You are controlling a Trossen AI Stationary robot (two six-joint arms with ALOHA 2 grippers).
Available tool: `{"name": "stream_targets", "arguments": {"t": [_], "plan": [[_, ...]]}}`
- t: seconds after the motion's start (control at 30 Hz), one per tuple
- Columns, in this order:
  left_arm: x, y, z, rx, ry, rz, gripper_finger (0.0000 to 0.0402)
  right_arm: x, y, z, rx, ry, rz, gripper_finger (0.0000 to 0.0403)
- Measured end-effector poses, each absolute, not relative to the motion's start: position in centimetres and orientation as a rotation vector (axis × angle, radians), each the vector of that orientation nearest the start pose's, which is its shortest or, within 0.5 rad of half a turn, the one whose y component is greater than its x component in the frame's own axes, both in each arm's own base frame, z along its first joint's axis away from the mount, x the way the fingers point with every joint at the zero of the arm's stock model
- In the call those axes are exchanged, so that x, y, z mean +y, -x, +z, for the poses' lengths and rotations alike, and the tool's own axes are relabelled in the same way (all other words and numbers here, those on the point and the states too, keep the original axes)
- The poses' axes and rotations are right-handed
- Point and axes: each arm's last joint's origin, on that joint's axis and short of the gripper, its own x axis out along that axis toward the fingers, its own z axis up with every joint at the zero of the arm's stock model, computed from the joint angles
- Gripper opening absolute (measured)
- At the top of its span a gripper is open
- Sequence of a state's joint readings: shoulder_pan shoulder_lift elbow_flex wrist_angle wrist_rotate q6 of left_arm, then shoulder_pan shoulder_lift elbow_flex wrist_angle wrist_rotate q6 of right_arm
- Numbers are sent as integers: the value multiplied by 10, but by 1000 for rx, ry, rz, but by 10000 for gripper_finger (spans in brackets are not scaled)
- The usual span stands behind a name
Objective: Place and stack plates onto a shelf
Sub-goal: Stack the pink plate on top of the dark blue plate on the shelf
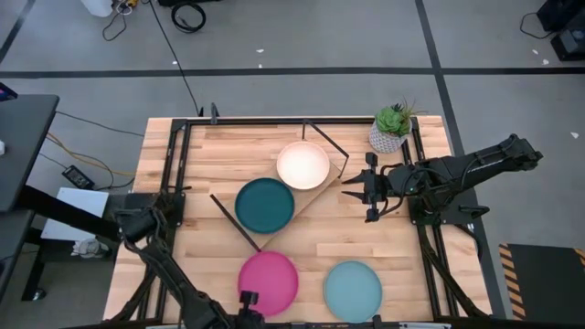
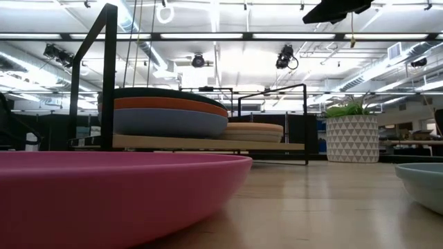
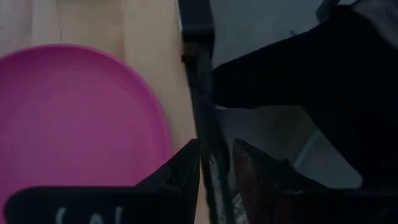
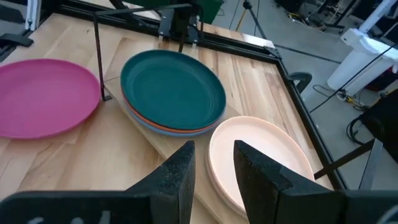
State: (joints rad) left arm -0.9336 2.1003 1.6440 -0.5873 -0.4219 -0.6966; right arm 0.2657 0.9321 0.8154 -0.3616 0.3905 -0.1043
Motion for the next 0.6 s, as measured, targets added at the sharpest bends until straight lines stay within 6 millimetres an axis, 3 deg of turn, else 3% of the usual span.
{"name": "stream_targets", "arguments": {"t": [0.37, 0.6], "plan": [[-343, -282, 181, 973, -66, -80, 109, 43, -193, 303, 451, 205, -29, 116], [-328, -297, 167, 1056, -58, -45, 161, 44, -193, 303, 451, 192, -23, 116]]}}
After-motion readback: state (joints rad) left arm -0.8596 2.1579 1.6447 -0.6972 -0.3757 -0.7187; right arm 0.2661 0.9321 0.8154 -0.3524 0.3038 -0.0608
